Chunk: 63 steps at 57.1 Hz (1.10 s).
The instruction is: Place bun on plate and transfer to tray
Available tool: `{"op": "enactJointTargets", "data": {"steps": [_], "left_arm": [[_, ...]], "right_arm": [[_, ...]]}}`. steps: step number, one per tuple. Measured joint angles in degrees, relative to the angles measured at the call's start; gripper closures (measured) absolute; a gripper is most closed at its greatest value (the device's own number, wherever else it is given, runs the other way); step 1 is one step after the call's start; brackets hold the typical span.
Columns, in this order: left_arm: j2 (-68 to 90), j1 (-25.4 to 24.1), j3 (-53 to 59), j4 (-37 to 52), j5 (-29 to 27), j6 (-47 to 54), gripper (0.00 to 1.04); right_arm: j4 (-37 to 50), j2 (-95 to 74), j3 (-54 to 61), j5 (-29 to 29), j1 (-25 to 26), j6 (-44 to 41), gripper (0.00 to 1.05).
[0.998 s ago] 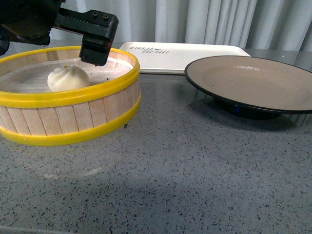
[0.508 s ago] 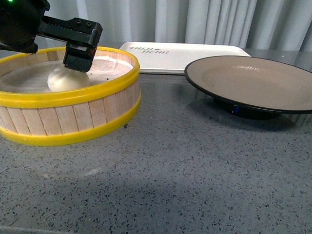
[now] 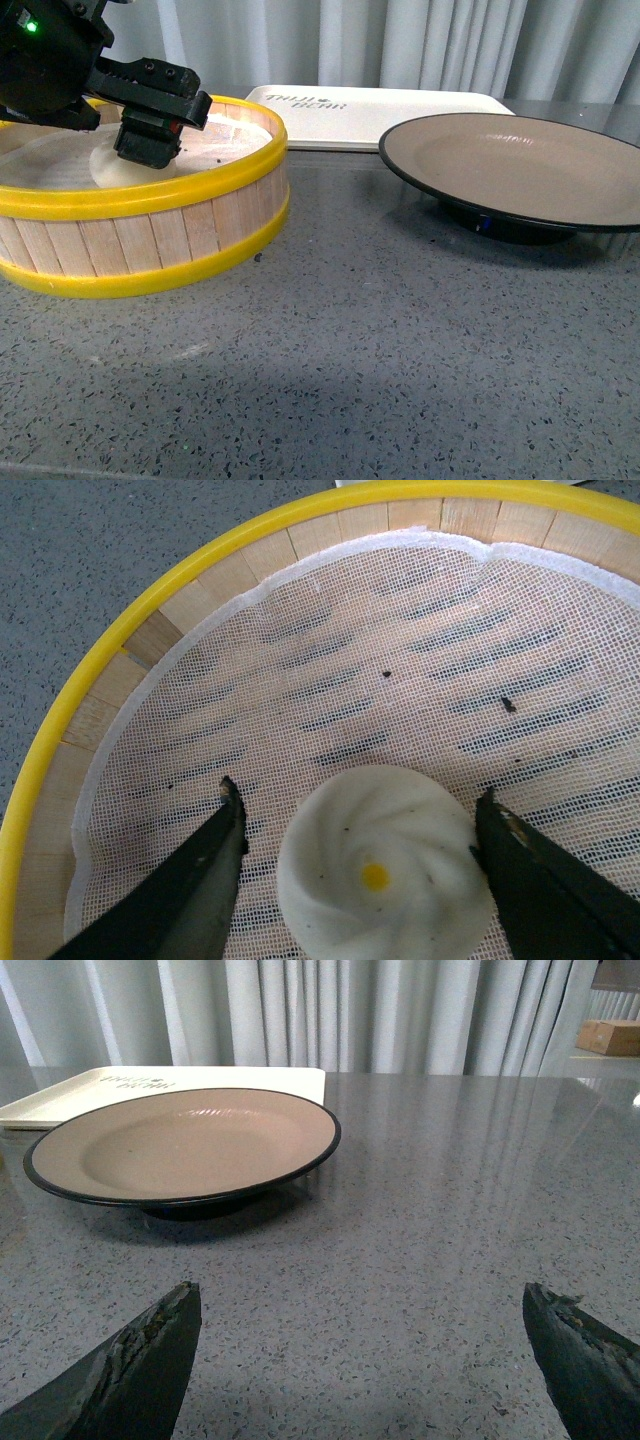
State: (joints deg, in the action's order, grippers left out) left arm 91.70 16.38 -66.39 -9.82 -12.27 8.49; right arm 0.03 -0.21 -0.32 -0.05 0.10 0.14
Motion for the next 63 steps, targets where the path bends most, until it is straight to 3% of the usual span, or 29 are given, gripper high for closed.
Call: {"op": "enactJointTargets", "data": {"steps": [6,23,41,63], "left_arm": [[0.11,0.04,0.00,-0.17,0.26,0.17,0.61],[-0.28,0.26,-0.46,-1.46,0.68,0.85,1.01],[-3.85,3.23,-7.13,-4.85,1.07,2.01,1.01],[4.52,19.45,-24.52,-7.06,-0.85,1.55,1.01]], "right_arm": [[0.00,0.00,0.00,0.00,0.00,0.00,0.08],[0.00,0.00,0.00,0.00,0.00,0.00,0.08],[0.00,0.00,0.00,0.00,0.00,0.00,0.08],[0.00,0.00,0.00,0.00,0.00,0.00,0.08]]}}
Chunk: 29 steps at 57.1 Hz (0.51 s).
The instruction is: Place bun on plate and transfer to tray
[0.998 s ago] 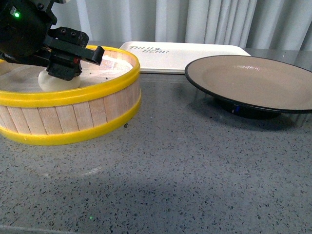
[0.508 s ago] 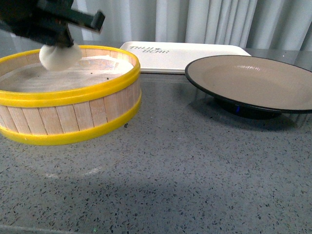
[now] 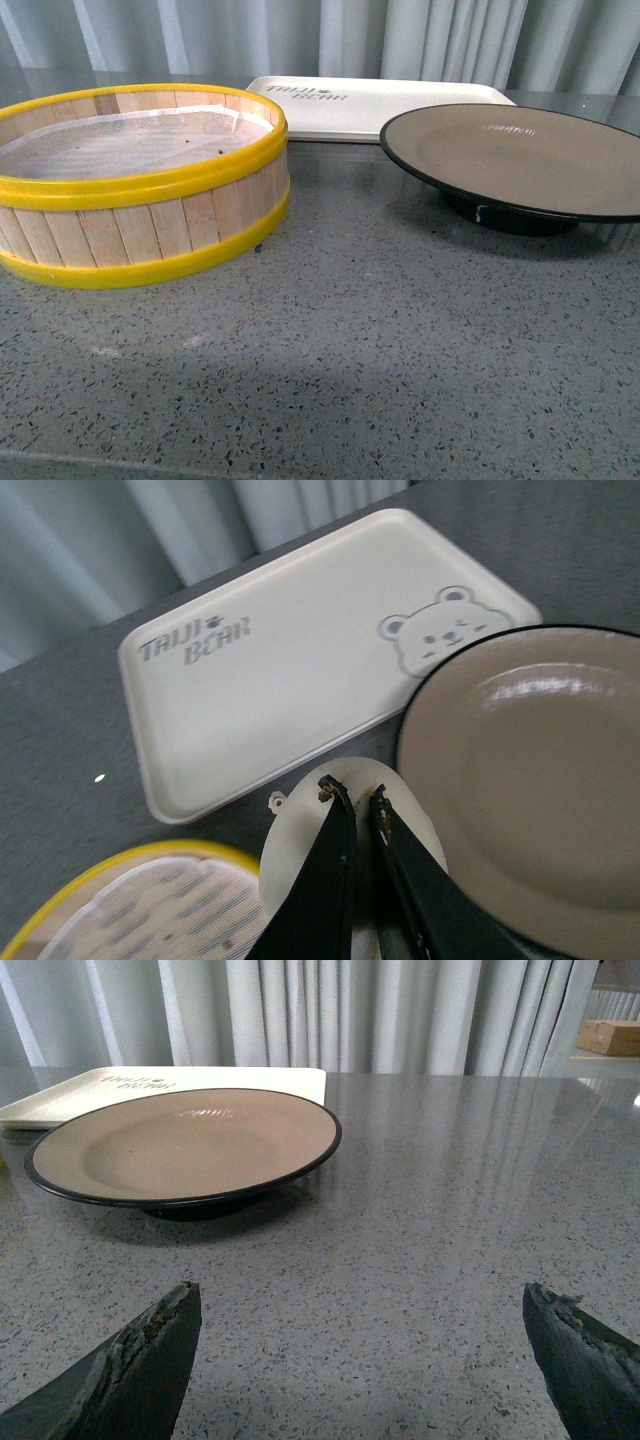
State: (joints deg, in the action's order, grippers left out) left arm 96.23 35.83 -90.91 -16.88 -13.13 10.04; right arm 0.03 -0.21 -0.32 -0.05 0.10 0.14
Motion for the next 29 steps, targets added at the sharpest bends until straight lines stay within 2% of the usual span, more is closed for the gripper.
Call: {"op": "enactJointTargets", "data": {"steps": [8,13,21,29], "left_arm": [[9.09,7.80,-6.60,0.81,-1.33,0.35,1.01],[13.75,10.88,-9.75,1.09,-1.75,0.66,1.01],[17.92,12.90,-12.68,1.31,-2.60,1.79,1.01],[22.93,13.66,-15.65,3.08,-6.47,6.01,1.01]], "right_arm": [[0.00,0.00,0.00,0.00,0.00,0.00,0.08],[0.00,0.00,0.00,0.00,0.00,0.00,0.08],[0.00,0.00,0.00,0.00,0.00,0.00,0.08],[0.00,0.00,0.00,0.00,0.00,0.00,0.08]]}}
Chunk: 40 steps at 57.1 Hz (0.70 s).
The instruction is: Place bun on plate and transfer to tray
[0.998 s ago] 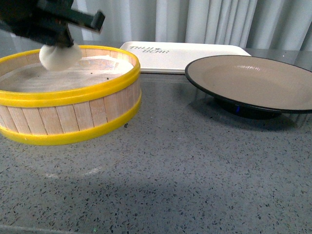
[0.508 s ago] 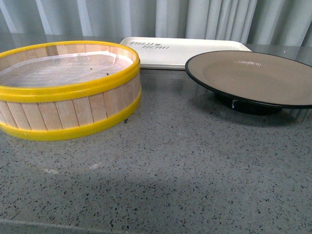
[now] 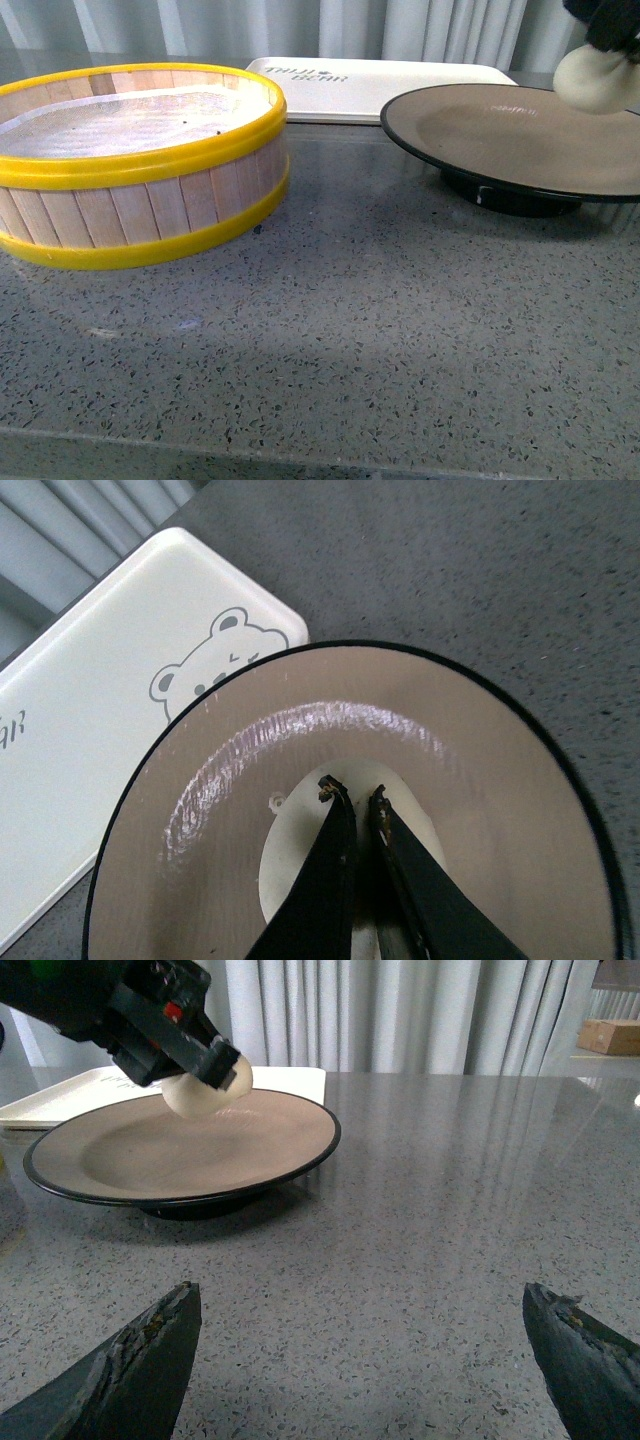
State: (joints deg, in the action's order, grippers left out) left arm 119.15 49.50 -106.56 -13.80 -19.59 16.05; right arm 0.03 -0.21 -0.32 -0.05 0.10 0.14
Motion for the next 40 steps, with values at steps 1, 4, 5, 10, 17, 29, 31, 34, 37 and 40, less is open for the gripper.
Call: {"op": "enactJointTargets", "data": {"steps": [1,4,5,10,17,29,31,34,37,40], "left_arm": [[0.52,-0.02,-0.31,0.02,-0.15,0.52,1.01],[1.75,-0.22,-0.87,0.11,-0.66,1.57,1.01],[2.16,-0.28,-0.98,0.28,-0.92,2.16,1.01],[3.43,-1.01,-1.55,0.63,-1.40,3.69,1.01],[4.52,-1.97,-2.34,0.76,-1.70,4.74,1.01],[5.55,-2.75,-2.43,0.46,-1.40,6.12,1.01],[5.60,-2.78,-2.43,0.11,-1.07,6.23,1.01],[5.62,-2.78,-2.40,-0.46,-0.96,6.43,1.01],[5.64,-2.78,-2.40,-0.92,-0.85,6.67,1.01],[5.64,-2.78,-2.40,-1.07,-0.87,6.88,0.99]], "right_arm": [[0.00,0.00,0.00,0.00,0.00,0.00,0.08],[0.00,0.00,0.00,0.00,0.00,0.00,0.08],[0.00,0.00,0.00,0.00,0.00,0.00,0.08],[0.00,0.00,0.00,0.00,0.00,0.00,0.08],[0.00,0.00,0.00,0.00,0.00,0.00,0.08],[0.00,0.00,0.00,0.00,0.00,0.00,0.08],[0.00,0.00,0.00,0.00,0.00,0.00,0.08],[0.00,0.00,0.00,0.00,0.00,0.00,0.08],[0.00,0.00,0.00,0.00,0.00,0.00,0.08],[0.00,0.00,0.00,0.00,0.00,0.00,0.08]]}}
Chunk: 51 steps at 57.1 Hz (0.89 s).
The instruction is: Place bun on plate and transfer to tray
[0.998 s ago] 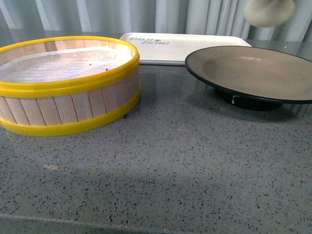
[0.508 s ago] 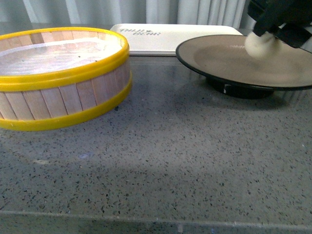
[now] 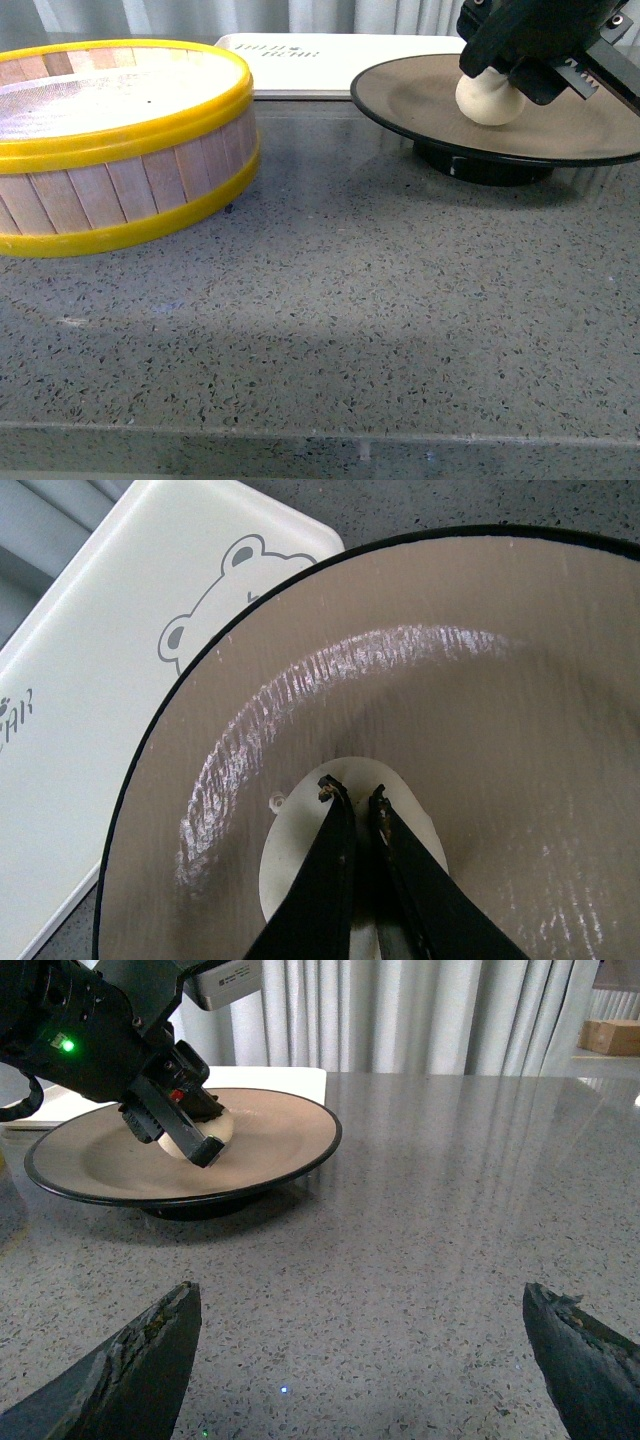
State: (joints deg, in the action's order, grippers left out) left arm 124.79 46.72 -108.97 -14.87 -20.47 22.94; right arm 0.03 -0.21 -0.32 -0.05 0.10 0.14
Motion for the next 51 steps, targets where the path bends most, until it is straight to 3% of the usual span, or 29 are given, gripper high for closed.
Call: {"op": "enactJointTargets", "data": {"steps": [5,28,36,51], "left_arm": [[0.07,0.00,-0.13,-0.50,0.00,0.00,0.87],[-1.42,-0.52,-4.00,-3.72,1.36,-1.62,0.05],[-7.98,-1.49,1.88,0.57,3.17,-2.25,0.07],[-41.11,-9.27,33.46,15.23,7.54,-0.74,0.07]], "right_arm": [[0.00,0.00,0.00,0.00,0.00,0.00,0.08],[0.00,0.00,0.00,0.00,0.00,0.00,0.08],[0.00,0.00,0.00,0.00,0.00,0.00,0.08],[0.00,0.00,0.00,0.00,0.00,0.00,0.08]]}}
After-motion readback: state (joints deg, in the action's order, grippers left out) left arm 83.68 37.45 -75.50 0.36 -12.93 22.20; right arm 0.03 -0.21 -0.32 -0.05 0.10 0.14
